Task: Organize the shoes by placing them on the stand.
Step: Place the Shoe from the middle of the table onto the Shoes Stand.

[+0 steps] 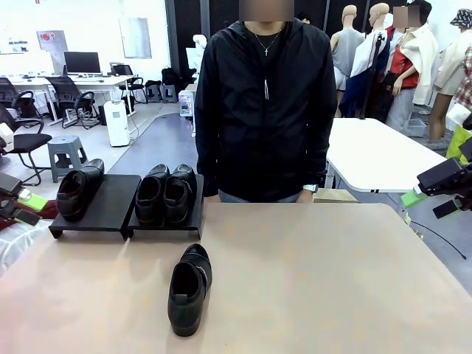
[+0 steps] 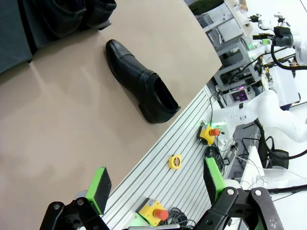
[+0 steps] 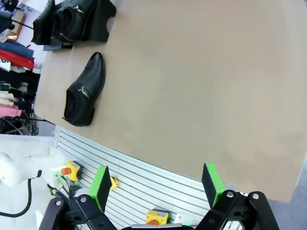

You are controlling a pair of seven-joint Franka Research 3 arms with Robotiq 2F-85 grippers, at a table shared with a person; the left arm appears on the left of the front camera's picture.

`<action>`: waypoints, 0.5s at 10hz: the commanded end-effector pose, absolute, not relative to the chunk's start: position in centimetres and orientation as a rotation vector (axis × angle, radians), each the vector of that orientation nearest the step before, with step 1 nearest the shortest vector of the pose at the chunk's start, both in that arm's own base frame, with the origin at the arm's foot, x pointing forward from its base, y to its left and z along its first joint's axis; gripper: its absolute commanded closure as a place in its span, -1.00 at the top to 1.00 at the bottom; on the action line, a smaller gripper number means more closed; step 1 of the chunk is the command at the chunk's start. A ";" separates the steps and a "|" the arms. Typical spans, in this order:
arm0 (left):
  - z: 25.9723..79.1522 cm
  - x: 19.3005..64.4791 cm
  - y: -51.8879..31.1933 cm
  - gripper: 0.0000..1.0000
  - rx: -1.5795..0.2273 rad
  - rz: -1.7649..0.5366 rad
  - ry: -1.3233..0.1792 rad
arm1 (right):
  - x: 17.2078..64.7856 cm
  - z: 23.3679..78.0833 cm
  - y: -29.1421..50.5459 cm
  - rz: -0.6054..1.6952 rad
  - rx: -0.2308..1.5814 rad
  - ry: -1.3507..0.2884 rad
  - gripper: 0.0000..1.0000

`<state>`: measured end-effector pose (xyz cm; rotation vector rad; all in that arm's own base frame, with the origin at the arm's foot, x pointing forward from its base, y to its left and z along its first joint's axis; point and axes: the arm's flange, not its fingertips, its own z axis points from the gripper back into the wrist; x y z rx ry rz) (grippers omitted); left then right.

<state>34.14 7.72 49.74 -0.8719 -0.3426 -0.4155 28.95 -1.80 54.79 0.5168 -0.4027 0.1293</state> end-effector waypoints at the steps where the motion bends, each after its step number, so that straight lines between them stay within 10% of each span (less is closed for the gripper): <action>1: 49.7 34.0 7.9 1.00 -0.874 -0.438 -0.347 | 28.7 55.0 -1.8 0.106 0.509 -0.396 1.00; 5: 49.7 34.0 7.9 1.00 -0.874 -0.438 -0.347 | 28.7 55.0 -1.8 0.106 0.509 -0.396 1.00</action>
